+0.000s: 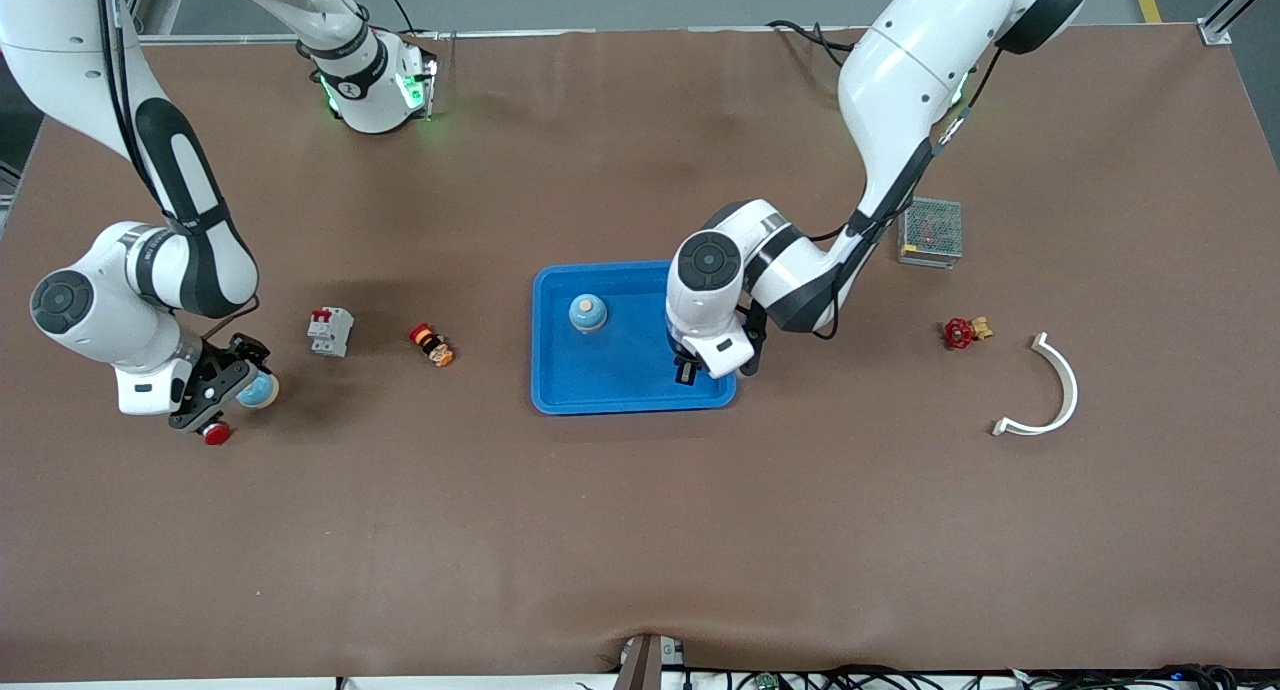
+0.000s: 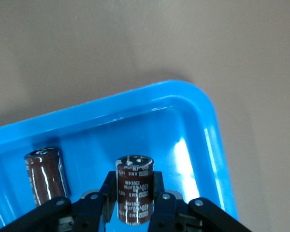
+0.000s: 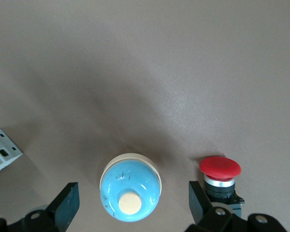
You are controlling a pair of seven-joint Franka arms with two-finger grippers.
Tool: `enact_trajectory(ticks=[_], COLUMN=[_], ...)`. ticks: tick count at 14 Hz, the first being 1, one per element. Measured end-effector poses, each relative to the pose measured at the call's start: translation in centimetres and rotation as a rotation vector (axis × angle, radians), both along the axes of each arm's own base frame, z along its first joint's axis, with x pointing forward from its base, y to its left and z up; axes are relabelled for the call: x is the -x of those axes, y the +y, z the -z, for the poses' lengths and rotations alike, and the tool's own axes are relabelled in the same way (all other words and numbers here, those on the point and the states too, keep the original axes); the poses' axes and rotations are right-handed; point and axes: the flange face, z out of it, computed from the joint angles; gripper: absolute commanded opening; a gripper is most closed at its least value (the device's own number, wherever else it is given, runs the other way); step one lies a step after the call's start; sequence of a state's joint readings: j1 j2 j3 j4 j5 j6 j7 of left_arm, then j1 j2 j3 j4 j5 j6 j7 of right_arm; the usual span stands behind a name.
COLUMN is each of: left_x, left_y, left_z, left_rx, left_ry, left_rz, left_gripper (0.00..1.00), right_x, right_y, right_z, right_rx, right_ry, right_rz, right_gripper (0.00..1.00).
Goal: Place electrolytic capacitor and blue bell in tray
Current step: 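Release the capacitor in the tray while the right gripper grasps the bell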
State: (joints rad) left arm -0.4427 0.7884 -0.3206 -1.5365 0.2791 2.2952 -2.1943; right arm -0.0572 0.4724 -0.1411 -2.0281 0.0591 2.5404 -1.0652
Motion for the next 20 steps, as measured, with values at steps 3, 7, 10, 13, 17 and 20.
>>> enact_trajectory(ticks=[3, 7, 10, 13, 17, 20], left_x=[0.0, -0.3, -1.1, -2.5, -4.7, -6.4], left_y=[0.0, 0.2, 0.5, 1.7, 5.1, 8.6], left_z=[1.2, 1.1, 0.1, -3.2, -9.2, -12.7], left_rx=[-0.002, -0.003, -0.015, -0.042, -0.079, -0.103], left_ry=[0.011, 0.006, -0.006, -0.026, -0.046, -0.053], left_rz=[-0.002, -0.006, -0.004, 0.022, 0.118, 0.211], left_gripper=[0.33, 1.0, 1.0, 1.0, 1.0, 1.0], right_x=[0.2, 0.3, 0.4, 0.6, 1.2, 1.6], right_y=[-0.4, -1.0, -1.0, -0.9, -0.6, -0.4], right_z=[0.6, 1.2, 2.0, 2.7, 4.1, 4.6], right_rx=[0.0, 0.003, 0.001, -0.002, -0.001, -0.004], right_ry=[0.008, 0.008, 0.015, 0.022, 0.004, 0.006], right_rz=[0.002, -0.004, -0.007, -0.004, -0.004, -0.003], right_gripper=[1.0, 1.0, 1.0, 1.0, 1.0, 1.0])
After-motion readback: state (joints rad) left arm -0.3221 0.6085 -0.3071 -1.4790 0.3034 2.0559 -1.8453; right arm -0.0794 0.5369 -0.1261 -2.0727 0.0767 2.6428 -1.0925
